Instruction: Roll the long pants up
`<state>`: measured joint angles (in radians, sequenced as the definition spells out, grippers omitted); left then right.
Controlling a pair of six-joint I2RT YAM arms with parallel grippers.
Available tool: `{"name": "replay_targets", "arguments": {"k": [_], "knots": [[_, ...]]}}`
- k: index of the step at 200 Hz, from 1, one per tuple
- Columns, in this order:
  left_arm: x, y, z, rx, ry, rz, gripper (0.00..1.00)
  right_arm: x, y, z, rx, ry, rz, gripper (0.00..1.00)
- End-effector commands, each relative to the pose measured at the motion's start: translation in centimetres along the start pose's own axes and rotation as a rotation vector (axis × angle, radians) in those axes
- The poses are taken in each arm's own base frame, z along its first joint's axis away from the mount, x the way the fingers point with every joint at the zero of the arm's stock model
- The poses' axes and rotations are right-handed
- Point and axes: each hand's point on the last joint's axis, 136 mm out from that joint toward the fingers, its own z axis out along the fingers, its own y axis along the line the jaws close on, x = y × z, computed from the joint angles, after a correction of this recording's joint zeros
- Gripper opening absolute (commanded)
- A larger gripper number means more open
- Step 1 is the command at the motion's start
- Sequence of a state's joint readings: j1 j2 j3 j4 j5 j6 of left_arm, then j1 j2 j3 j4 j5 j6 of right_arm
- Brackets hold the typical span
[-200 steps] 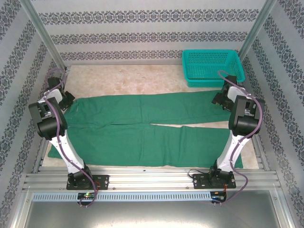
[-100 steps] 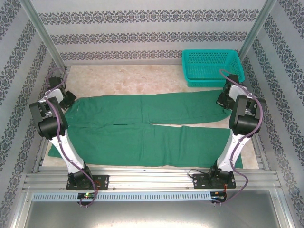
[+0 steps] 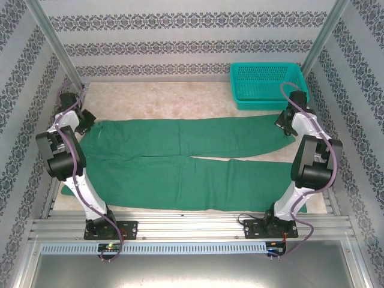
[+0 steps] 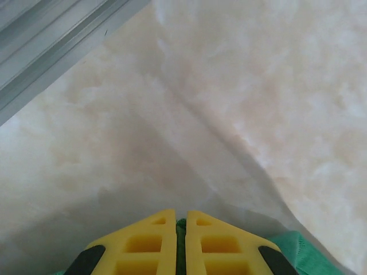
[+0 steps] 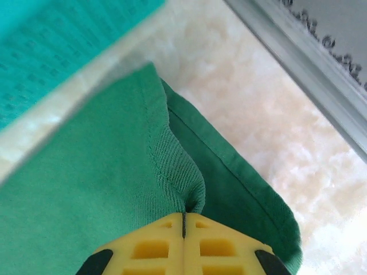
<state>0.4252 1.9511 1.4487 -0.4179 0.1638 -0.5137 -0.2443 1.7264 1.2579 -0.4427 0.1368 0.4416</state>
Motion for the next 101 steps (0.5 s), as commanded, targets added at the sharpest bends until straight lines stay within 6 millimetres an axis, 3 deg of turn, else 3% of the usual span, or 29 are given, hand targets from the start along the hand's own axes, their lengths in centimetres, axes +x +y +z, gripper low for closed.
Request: {"name": "replay_targets", "arguments": {"k": [1,35,101], "knots": [[-3.0,-2.1,-4.1,0.036,-0.101,-0.005,0.00,-1.2,0.2,-1.8,-0.021,-0.081,0.039,0.00],[-4.9,-2.9,-6.2,0.033,-0.151,-0.007,0.00,-3.4,0.5,-4.1,-0.051,-0.168,0.047,0.00],[-7.8,-4.2,-8.4,0.043,-0.219,-0.050,0.00,-6.7,-0.4,-6.3,-0.069,-0.243,0.105,0.00]]}}
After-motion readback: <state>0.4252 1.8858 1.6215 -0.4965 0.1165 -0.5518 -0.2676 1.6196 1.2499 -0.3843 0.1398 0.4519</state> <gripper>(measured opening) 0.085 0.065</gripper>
